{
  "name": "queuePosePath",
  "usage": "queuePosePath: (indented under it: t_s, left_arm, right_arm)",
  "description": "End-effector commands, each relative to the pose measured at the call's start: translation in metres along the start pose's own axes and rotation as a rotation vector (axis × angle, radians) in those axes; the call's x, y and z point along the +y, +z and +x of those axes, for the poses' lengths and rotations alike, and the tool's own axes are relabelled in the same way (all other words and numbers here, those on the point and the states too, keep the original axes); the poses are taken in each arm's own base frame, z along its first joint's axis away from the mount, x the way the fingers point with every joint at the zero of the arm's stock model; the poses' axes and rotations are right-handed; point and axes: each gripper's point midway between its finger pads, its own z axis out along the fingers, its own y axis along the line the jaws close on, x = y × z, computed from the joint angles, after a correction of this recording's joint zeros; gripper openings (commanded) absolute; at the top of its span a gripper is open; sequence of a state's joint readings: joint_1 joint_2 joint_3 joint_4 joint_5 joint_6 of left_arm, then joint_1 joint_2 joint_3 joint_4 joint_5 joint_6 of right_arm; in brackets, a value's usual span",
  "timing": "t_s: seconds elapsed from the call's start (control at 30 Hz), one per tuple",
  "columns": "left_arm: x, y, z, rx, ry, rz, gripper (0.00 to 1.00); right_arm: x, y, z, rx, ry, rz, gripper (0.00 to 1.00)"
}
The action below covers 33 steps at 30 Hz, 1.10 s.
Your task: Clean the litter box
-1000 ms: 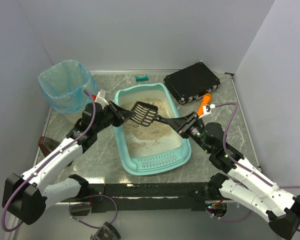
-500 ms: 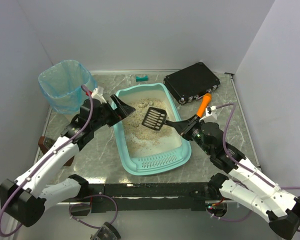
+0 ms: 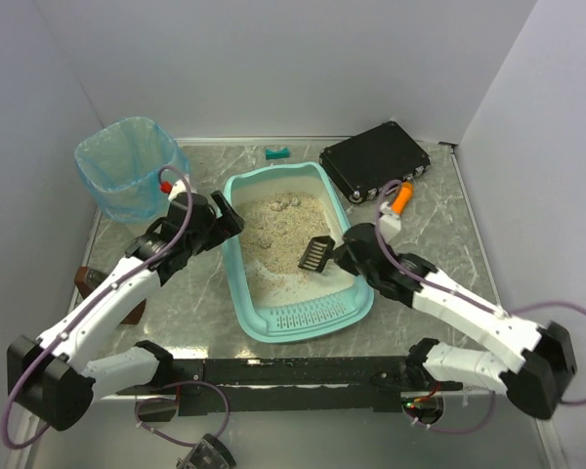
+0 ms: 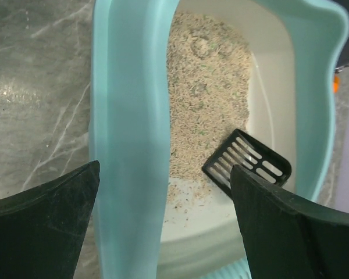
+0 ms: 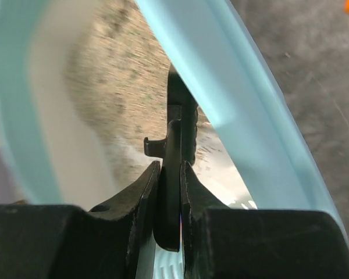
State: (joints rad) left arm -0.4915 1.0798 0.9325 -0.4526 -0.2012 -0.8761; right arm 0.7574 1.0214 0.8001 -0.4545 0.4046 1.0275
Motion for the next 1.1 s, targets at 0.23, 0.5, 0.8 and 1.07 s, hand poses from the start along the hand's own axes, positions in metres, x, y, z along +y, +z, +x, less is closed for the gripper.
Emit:
queuePosePath:
  t_s: [0.23,0.5,0.8,1.07]
  left_arm:
    - [0.017,0.046,0.036,0.132,0.027,-0.089,0.98]
    - [0.02,0.052,0.063,0.218,0.005,-0.051,0.64]
    - [0.024,0.049,0.081,0.277,-0.029,-0.034,0.32]
    - [0.023,0.051,0.091,0.315,-0.038,-0.02,0.24]
  right_arm:
    - [0.034,0.041,0.033,0.067,0.154,0.031,0.0]
    - [0.04,0.061,0.053,0.06,0.231,0.037,0.0]
    - [0.06,0.087,0.067,0.019,0.317,0.019,0.0]
    - [0.08,0.106,0.062,-0.065,0.368,-0.004,0.0]
